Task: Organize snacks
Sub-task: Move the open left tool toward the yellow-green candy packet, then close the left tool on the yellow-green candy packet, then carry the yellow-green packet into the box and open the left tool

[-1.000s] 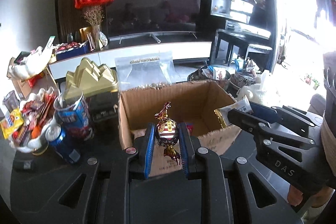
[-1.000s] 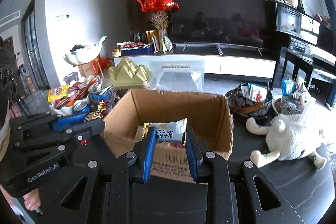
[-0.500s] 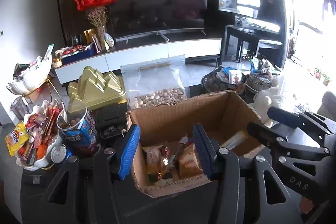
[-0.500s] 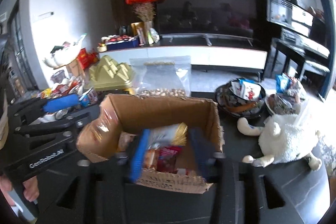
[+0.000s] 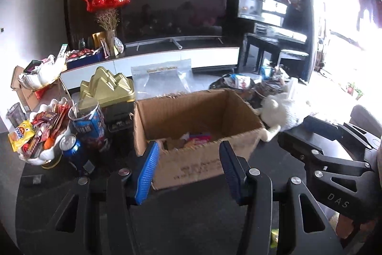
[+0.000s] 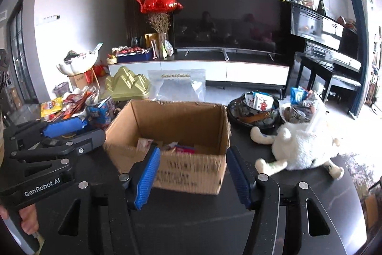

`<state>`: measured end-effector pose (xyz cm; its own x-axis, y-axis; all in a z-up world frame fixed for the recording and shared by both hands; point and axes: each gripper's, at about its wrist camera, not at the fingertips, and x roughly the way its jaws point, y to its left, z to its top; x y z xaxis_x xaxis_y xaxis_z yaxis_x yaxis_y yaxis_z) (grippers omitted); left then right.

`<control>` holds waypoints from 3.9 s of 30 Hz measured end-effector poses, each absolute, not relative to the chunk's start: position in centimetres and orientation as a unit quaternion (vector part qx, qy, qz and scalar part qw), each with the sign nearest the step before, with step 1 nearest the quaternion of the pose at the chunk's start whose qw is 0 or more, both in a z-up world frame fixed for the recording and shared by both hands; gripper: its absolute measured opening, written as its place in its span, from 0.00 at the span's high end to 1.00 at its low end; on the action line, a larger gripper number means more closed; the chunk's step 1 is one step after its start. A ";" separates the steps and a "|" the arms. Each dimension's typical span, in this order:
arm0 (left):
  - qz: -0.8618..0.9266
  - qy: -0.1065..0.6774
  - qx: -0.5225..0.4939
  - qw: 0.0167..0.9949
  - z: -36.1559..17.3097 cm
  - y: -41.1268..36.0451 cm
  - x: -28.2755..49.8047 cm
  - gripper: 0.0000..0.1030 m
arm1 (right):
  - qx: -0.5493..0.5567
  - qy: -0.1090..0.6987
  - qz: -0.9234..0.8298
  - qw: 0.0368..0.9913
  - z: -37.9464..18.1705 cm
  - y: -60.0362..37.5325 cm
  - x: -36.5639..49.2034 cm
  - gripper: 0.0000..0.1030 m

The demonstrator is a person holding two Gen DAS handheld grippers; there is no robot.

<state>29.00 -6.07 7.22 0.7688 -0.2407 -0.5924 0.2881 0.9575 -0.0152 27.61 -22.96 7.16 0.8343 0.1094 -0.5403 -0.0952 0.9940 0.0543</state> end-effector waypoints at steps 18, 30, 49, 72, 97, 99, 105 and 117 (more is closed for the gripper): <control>-0.202 0.348 0.046 0.915 3.0 -11.6 20.5 0.49 | 0.019 0.308 0.025 0.951 3.7 -27.4 17.4 0.43; -0.231 0.393 0.073 0.887 -2.4 -15.8 18.8 0.49 | 0.038 0.367 0.003 0.930 -1.6 -31.4 16.0 0.43; -0.281 0.479 0.093 0.826 -10.3 -20.2 18.4 0.64 | 0.094 0.435 -0.022 0.895 -8.7 -34.6 15.6 0.43; -0.258 0.496 0.087 0.825 -12.4 -20.8 19.6 0.75 | 0.105 0.456 -0.017 0.883 -10.5 -33.9 16.1 0.43; -0.217 0.413 0.026 0.884 -4.0 -13.0 20.4 0.75 | 0.059 0.413 0.018 0.909 -3.8 -28.7 19.1 0.43; -0.212 0.405 0.023 0.889 -3.3 -12.6 20.9 0.75 | 0.057 0.407 0.022 0.912 -3.1 -28.2 19.5 0.43; -0.196 0.384 0.020 0.902 -1.0 -11.1 22.1 0.75 | 0.053 0.392 0.033 0.918 -1.0 -27.0 21.3 0.43; -0.170 0.360 0.020 0.917 3.0 -8.8 25.8 0.75 | 0.046 0.376 0.049 0.924 2.8 -25.1 25.6 0.43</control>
<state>25.83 -8.75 3.04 0.6833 -0.2981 -0.6665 0.3267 0.9412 -0.0859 25.62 -25.11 2.79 0.7121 0.1260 -0.6907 -0.0564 0.9908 0.1227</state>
